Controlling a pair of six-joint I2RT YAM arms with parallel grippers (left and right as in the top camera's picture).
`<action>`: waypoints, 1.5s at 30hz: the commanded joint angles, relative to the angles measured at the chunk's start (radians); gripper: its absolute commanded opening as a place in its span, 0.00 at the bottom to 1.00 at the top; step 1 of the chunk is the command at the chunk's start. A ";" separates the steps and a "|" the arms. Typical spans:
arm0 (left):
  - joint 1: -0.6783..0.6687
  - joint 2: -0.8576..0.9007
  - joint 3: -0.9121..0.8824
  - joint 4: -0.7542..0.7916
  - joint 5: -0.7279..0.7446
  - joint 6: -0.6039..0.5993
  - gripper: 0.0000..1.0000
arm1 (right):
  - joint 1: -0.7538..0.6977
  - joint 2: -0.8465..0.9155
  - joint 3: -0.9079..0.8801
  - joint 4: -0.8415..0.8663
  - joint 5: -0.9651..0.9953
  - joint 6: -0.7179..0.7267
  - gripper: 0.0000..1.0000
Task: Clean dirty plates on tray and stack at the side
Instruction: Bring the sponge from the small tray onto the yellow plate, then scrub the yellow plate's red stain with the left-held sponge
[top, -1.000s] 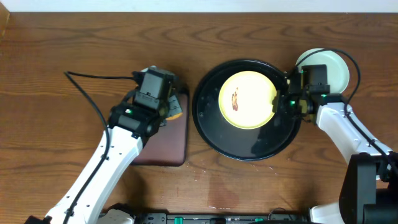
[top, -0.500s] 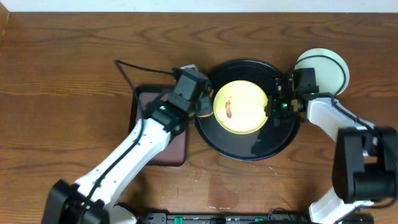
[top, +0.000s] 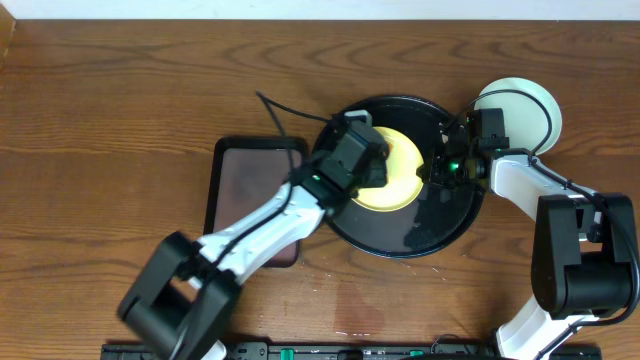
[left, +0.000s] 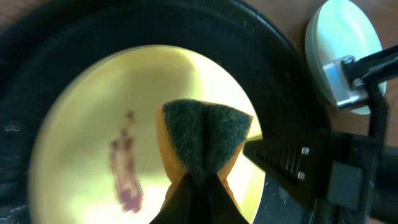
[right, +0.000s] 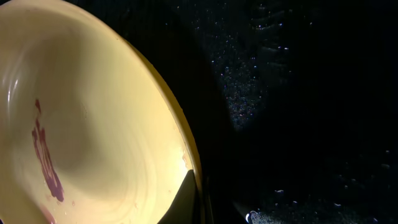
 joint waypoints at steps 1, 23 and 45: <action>-0.008 0.071 0.000 0.067 -0.010 -0.068 0.08 | 0.003 0.043 -0.010 -0.013 0.148 0.014 0.01; -0.010 0.119 0.000 0.100 -0.074 -0.091 0.08 | 0.071 -0.029 0.056 -0.149 0.323 -0.072 0.01; -0.061 0.232 0.000 0.203 -0.204 -0.401 0.08 | 0.167 -0.029 0.063 -0.140 0.432 -0.042 0.01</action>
